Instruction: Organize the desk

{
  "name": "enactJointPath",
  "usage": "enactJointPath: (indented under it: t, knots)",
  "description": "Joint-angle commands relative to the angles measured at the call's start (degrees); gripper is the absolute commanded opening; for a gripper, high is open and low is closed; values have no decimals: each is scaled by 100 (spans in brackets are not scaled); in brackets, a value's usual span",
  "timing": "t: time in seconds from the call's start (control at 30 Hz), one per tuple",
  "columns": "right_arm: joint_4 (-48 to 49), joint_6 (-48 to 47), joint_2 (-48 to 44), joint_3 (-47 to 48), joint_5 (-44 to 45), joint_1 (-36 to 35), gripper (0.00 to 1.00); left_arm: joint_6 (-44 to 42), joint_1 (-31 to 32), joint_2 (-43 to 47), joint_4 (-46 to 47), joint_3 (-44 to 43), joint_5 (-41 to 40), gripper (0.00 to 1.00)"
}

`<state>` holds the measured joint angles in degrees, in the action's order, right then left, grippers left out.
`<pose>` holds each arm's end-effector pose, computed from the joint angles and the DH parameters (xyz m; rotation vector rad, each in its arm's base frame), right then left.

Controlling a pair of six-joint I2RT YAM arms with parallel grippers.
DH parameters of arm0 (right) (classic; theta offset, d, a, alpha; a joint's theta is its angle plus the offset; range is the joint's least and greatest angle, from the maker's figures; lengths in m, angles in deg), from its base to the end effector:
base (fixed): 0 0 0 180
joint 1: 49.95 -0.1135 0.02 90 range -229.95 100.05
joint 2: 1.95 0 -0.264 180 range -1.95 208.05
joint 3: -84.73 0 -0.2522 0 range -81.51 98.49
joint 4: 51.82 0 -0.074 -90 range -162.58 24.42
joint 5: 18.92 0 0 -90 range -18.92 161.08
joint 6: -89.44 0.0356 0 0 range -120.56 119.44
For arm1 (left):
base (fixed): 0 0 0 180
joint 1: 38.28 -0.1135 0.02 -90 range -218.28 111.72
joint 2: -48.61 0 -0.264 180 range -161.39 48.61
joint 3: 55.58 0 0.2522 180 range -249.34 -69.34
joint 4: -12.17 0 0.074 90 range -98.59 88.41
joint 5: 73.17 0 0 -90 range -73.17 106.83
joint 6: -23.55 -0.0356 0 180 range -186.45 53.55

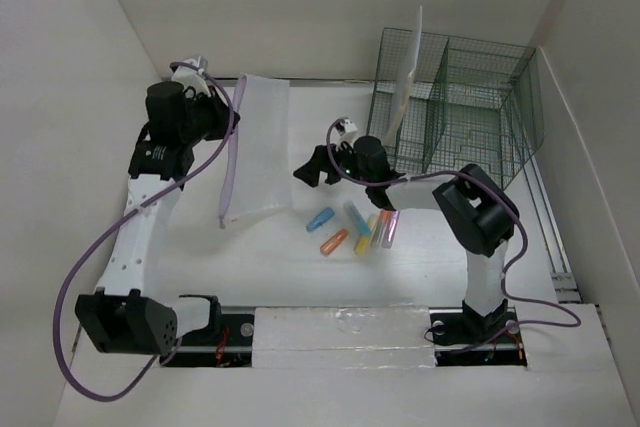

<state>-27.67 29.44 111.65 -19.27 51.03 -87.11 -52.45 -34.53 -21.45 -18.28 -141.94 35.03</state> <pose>0.3353 0.2695 0.1766 -0.3885 1.9060 1.1245 0.2753 -0.0292 0.4061 0.0637 1.8334 -0.5069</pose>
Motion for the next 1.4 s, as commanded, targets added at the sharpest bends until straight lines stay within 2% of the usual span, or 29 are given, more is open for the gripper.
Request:
enactJointPath:
  t: [0.0, 0.1, 0.3, 0.47, 0.5, 0.6, 0.67, 0.73, 0.8, 0.9, 1.03, 1.1, 1.2, 1.37]
  knots:
    - [1208, -178, -505, -370, -550, 17, 100, 120, -14, 527, -194, -483, 570, 0]
    - [1412, -371, -628, -475, -929, 166, 100, 261, -14, 782, -282, -624, 1097, 0]
    - [2167, -390, -822, -599, -1948, 552, 100, 357, -14, 1213, -607, -1010, 1660, 0]
    - [2474, -390, -884, -195, -2871, 684, 100, 411, -14, 1425, -783, -1274, 2134, 0]
    - [2563, -215, -736, 119, -3273, 737, 100, 463, -14, 1530, -783, -1309, 2301, 0]
    - [2887, 224, -533, 297, -3591, 737, 100, 525, -14, 1636, -740, -1371, 2530, 0]
    - [3536, 628, -383, 533, -3724, 737, 100, 621, -14, 1706, -704, -1432, 2714, 0]
    - [4464, 1444, -146, 649, -3830, 632, 100, 648, -14, 1741, -695, -1476, 2812, 0]
    - [4996, 2137, 30, 842, -3822, 632, 100, 700, -14, 1803, -695, -1520, 2891, 0]
    - [5323, 2545, 373, 1053, -3752, 632, 100, 762, -14, 1847, -687, -1599, 3014, 0]
    - [6488, 3300, 698, 1071, -3734, 685, 100, 824, 56, 1917, -626, -1635, 3102, 0]
    - [6597, 3653, 918, 1377, -3891, 685, 100, 920, 56, 1970, -546, -1539, 3234, 0]
    - [6597, 3680, 874, 1641, -4146, 571, 100, 955, 56, 2032, -485, -1468, 3295, 0]
    - [6598, 3680, 620, 1915, -4094, 509, 100, 1034, 56, 2172, -432, -1284, 3322, 0]
